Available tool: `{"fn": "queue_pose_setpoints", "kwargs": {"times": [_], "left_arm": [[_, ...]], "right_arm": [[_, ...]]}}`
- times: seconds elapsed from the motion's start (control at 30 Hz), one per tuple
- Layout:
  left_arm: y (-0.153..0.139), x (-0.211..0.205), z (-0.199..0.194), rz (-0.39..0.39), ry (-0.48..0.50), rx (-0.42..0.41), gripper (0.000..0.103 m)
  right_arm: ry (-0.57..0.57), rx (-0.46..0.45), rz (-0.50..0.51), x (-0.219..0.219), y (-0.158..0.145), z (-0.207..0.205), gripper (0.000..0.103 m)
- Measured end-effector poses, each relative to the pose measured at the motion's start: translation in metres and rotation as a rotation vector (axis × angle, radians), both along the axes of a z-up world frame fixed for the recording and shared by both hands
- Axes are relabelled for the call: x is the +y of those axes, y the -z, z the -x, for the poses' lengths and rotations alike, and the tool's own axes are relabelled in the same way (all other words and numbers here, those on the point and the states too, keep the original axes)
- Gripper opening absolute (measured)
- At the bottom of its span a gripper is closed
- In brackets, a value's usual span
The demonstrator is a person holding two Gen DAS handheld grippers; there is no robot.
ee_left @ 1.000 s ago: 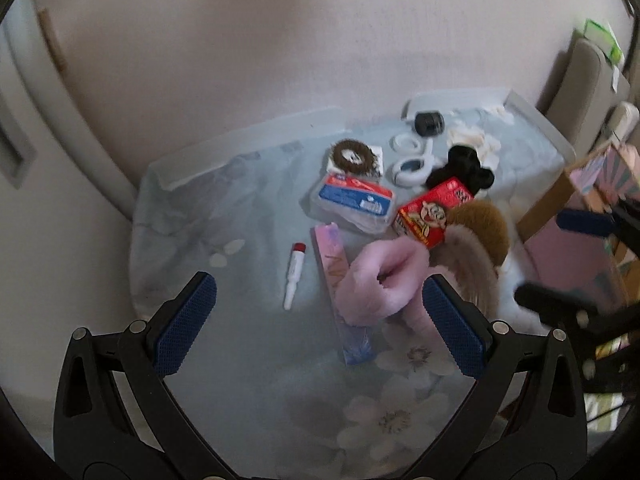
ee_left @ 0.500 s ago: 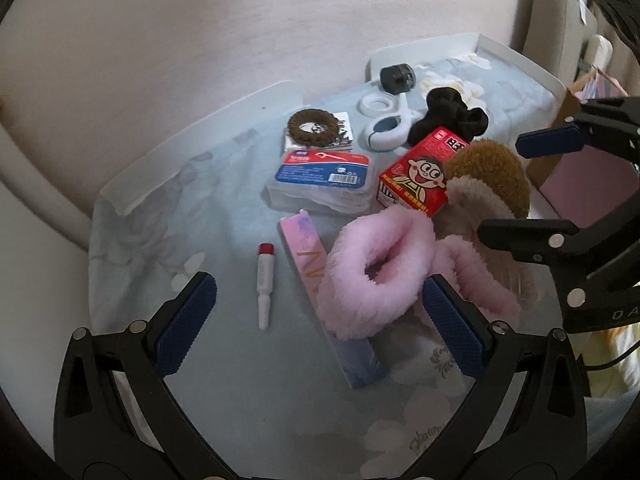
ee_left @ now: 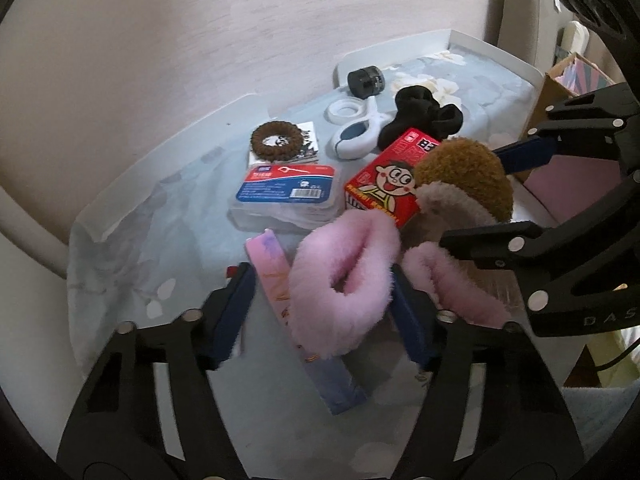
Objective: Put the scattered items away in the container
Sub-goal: 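Grasp the pink fluffy band with the left tool while the right tool grasps the brown plush toy, then carry both held items over the cardboard box and open both tools to drop them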
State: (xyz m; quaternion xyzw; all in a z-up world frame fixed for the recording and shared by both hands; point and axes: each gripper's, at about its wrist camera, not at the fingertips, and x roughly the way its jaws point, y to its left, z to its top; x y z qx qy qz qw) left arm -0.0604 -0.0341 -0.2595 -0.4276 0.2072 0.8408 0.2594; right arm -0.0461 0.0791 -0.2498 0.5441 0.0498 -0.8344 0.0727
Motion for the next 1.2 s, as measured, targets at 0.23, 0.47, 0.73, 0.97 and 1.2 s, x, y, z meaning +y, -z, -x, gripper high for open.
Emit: {"fn": "queue_pose_setpoints", "kwargs": {"times": [0.23, 0.47, 0.73, 0.97, 1.2], "left_arm": [[0.002, 0.002, -0.004, 0.004, 0.009, -0.018, 0.03], [-0.015, -0.011, -0.002, -0.044, -0.047, -0.026, 0.024], [-0.053, -0.023, -0.006, -0.048, -0.113, 0.009, 0.024], [-0.103, -0.04, -0.019, -0.078, -0.196, 0.028, 0.024], [-0.166, -0.044, -0.047, -0.149, -0.23, 0.06, 0.024]], "right_arm": [[0.01, -0.004, 0.007, 0.003, 0.001, 0.0, 0.036], [0.054, 0.013, 0.023, 0.01, -0.007, -0.003, 0.031], [0.067, 0.067, 0.05, 0.013, -0.042, -0.008, 0.031], [0.058, 0.143, 0.05, 0.011, -0.093, -0.02, 0.031], [0.077, 0.228, 0.079, 0.028, -0.154, -0.044, 0.031]]}}
